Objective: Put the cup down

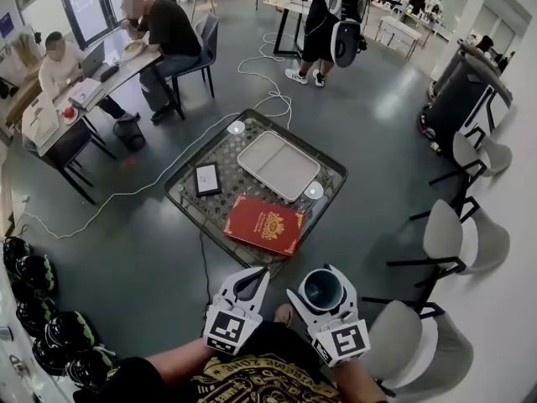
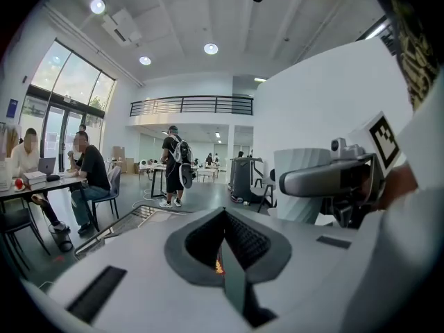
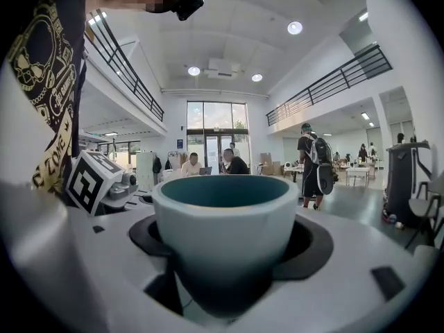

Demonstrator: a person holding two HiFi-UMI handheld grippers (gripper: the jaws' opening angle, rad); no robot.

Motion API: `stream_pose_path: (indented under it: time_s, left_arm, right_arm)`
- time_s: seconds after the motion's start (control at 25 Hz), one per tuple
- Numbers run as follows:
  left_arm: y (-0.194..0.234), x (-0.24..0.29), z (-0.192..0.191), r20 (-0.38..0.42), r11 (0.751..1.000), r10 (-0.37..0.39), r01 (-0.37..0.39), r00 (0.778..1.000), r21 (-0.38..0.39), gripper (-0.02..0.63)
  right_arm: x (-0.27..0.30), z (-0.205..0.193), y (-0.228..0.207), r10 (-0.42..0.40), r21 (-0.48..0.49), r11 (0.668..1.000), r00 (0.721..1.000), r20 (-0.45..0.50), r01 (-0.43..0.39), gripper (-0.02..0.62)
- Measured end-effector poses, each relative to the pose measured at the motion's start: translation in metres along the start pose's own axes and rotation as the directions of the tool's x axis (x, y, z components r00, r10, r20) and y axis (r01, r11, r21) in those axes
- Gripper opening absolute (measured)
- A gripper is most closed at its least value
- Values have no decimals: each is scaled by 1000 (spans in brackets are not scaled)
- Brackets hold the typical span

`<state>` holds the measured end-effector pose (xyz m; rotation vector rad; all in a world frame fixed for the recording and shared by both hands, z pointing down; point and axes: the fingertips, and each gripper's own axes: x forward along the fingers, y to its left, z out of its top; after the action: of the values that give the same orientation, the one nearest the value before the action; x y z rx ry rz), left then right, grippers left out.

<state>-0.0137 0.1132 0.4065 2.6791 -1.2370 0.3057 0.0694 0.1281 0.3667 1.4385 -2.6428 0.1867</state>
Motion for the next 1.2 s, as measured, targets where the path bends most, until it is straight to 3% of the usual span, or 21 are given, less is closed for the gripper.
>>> stream_pose_path:
  time_s: [0.48, 1.2]
  left_arm:
    - [-6, 46, 14, -11, 996, 92, -92, 996, 7, 3]
    - [-23, 53, 14, -34, 980, 201, -201, 979, -4, 3]
  right_arm:
    - [9, -2, -57, 72, 9, 997, 997, 15, -72, 371]
    - [9, -6, -83, 170, 4, 985, 985, 34, -170, 373]
